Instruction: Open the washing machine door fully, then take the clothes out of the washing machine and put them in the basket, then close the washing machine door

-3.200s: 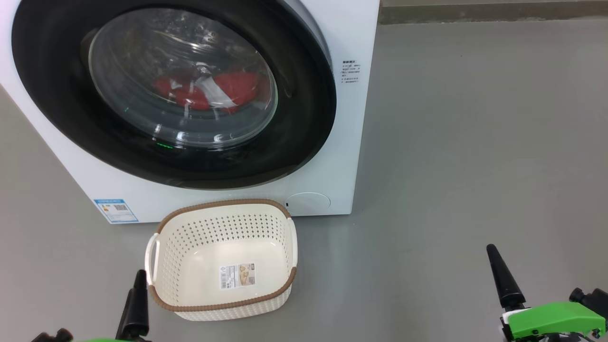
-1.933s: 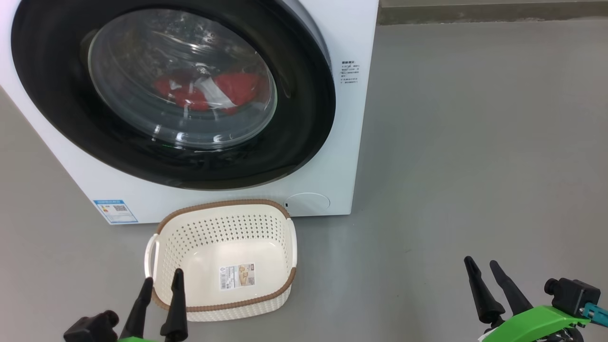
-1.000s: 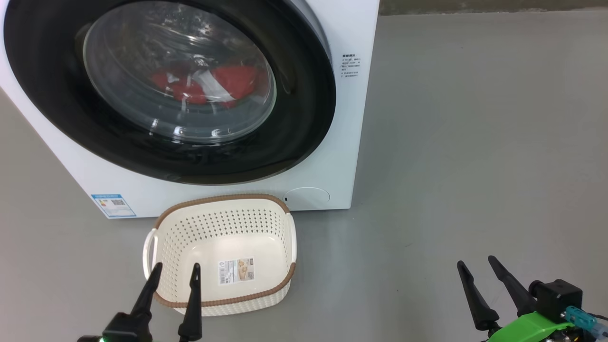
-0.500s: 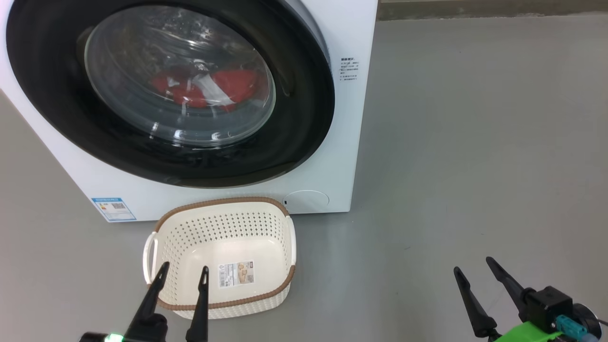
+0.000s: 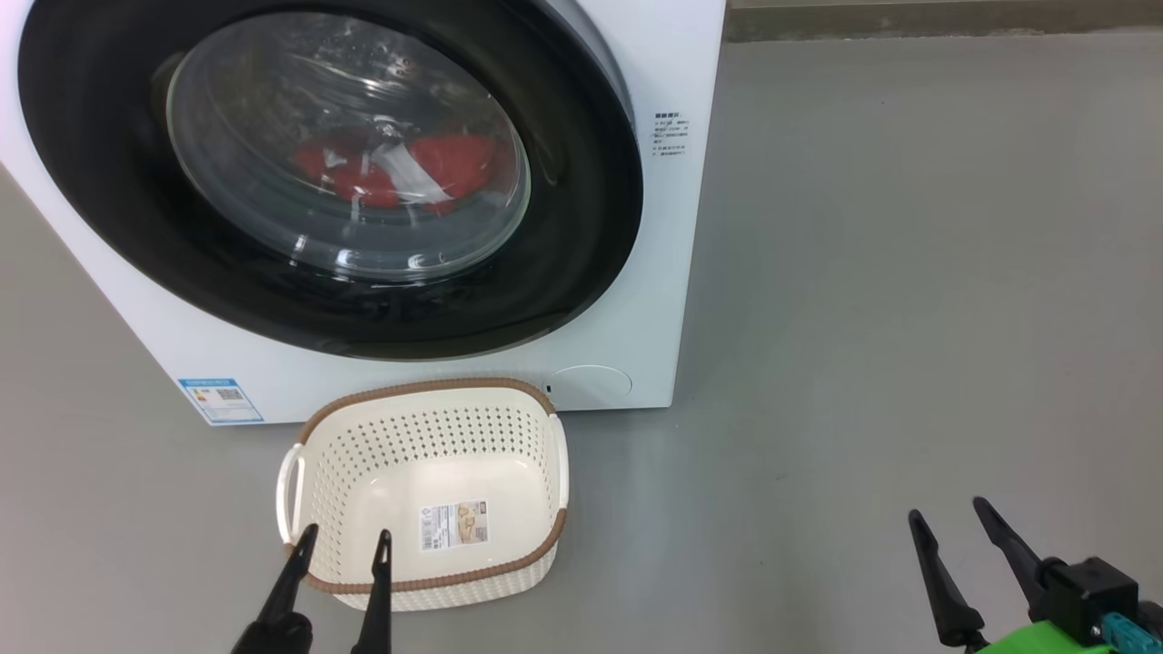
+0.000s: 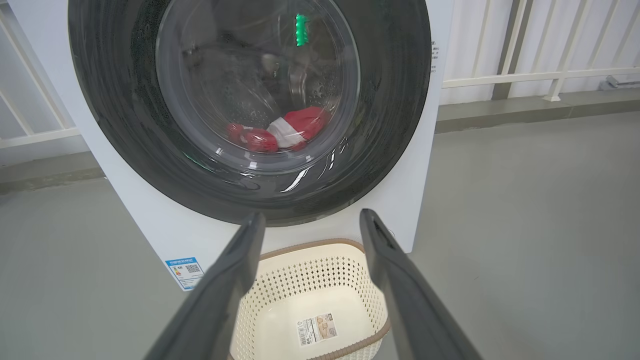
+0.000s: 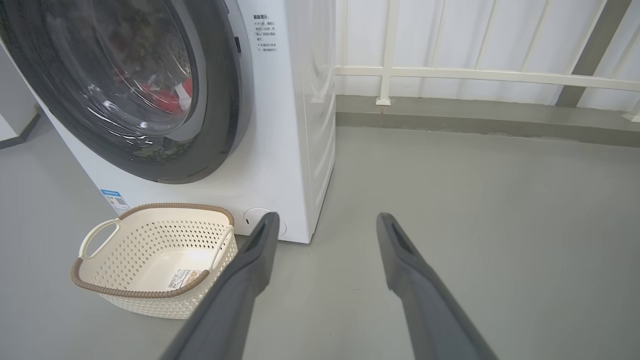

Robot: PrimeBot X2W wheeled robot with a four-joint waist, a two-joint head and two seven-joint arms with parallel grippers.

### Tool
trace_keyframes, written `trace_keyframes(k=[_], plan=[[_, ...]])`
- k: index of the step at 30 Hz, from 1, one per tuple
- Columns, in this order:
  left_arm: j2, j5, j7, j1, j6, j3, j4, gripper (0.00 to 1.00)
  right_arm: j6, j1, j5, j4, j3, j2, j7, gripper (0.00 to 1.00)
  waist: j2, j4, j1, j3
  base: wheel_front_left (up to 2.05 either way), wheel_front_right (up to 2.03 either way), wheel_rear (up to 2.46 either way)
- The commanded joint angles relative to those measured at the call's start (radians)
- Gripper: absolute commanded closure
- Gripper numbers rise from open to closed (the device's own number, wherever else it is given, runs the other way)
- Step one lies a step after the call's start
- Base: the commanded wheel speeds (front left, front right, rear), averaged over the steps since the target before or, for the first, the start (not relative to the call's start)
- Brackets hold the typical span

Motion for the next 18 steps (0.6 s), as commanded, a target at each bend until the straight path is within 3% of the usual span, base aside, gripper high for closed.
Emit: trace_keyframes(k=[1, 18], plan=[[0.005, -0.006, -0.009, -0.022, -0.005, 0.039, -0.017, 0.00, 0.001, 0.003, -0.017, -0.021, 0.001, -0.002, -0.012, 0.00, 0.0000, 0.001, 0.0000, 0.000, 0.00, 0.00, 0.00], [-0.008, 0.000, -0.009, -0.030, -0.015, 0.055, -0.010, 0.00, 0.001, -0.006, -0.020, -0.046, -0.017, 0.028, -0.012, 0.00, 0.0000, 0.004, 0.0000, 0.009, 0.00, 0.00, 0.00]])
